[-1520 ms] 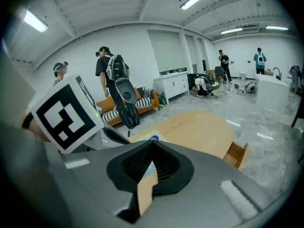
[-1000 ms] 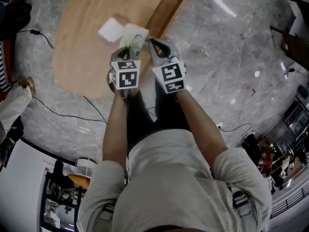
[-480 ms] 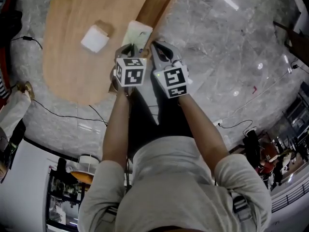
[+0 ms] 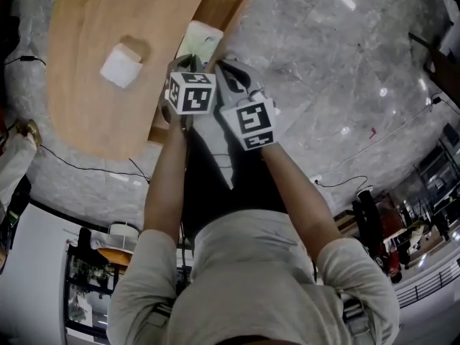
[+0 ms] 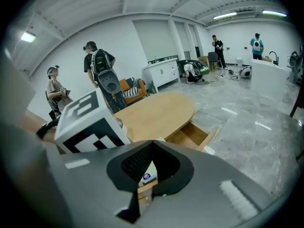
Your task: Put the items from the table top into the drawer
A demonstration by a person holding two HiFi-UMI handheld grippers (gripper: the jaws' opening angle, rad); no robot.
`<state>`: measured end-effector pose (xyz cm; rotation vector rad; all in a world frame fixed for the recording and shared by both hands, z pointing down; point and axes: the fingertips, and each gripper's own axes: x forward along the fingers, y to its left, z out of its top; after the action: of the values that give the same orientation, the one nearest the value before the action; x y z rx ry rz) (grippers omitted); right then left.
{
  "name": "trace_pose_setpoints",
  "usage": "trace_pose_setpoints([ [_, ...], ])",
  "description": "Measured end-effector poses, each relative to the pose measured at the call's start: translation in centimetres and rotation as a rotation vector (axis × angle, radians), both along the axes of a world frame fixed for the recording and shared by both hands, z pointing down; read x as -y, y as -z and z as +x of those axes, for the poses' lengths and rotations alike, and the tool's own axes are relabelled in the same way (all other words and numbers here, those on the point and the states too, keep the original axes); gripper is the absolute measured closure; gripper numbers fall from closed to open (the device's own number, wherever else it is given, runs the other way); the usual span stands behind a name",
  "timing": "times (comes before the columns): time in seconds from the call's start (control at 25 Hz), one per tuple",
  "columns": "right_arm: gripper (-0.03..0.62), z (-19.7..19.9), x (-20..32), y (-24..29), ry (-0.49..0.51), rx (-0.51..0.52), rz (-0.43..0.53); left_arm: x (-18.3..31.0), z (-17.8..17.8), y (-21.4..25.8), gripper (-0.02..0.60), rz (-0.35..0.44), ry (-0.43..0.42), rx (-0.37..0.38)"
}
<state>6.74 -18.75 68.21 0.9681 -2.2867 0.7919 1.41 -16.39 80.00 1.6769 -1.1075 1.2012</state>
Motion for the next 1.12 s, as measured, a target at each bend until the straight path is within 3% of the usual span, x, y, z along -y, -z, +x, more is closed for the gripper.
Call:
trace_pose_setpoints([
  [0.28,0.586,2.6,1.8,-1.0,0.024,-0.032,-0.011,2.2,1.2,-3.0,0.561,-0.008,0.019,0.003],
  [0.6,0.586,5.3,2.9,-2.6,-0.031,-0.034,-0.028,3.1,2.0,-5.7,0.561,-0.031,0.023,0.003],
  [1.12,0.586,5.0,2.6,-2.3,-0.066,-0.01,-0.051,3.5,2.3,-4.2,0.558,0.018,0.053,-0.047],
])
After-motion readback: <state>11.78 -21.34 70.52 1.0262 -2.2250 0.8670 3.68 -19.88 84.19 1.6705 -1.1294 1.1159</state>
